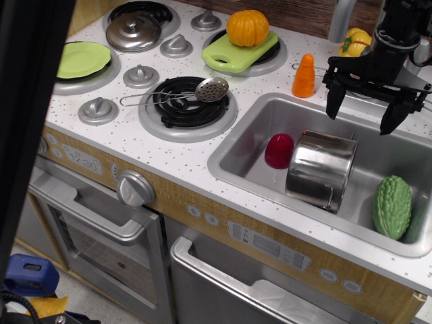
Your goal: Flip pot upright in sink
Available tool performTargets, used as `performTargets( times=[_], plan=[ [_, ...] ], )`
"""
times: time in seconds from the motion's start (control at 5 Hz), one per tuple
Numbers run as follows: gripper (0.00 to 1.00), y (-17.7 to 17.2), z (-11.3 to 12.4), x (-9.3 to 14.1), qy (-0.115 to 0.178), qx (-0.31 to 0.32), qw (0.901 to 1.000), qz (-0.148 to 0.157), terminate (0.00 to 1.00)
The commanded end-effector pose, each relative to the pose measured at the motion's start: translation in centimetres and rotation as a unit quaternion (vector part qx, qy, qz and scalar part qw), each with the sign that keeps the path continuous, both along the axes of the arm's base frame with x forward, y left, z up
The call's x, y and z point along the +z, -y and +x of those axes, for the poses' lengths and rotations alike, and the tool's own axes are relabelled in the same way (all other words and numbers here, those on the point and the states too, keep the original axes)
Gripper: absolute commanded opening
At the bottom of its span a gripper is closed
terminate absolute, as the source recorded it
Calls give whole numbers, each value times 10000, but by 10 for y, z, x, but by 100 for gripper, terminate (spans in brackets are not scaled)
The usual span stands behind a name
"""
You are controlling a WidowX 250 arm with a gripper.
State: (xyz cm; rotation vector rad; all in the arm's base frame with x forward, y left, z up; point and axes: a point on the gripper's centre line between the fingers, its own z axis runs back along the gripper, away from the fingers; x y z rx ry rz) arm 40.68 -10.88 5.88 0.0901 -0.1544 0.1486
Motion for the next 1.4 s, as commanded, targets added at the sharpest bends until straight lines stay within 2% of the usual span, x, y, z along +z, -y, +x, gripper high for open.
performTargets(
  times=[0.0, 0.2, 0.4, 0.6, 0.8, 1.2],
  plan=[
    [100, 0, 0, 0, 0, 0, 10000, 0, 0],
    [100, 10, 3, -1, -183, -141, 9959, 878, 0],
    [100, 10, 3, -2, -255, -211, 9909, 1302, 0],
    [100, 10, 3, -3, -317, -274, 9868, 1565, 0],
    [100, 8, 0, -9, -439, -313, 9765, 2085, 0],
    [100, -12, -5, -17, -479, -542, 9683, 2391, 0]
  ],
)
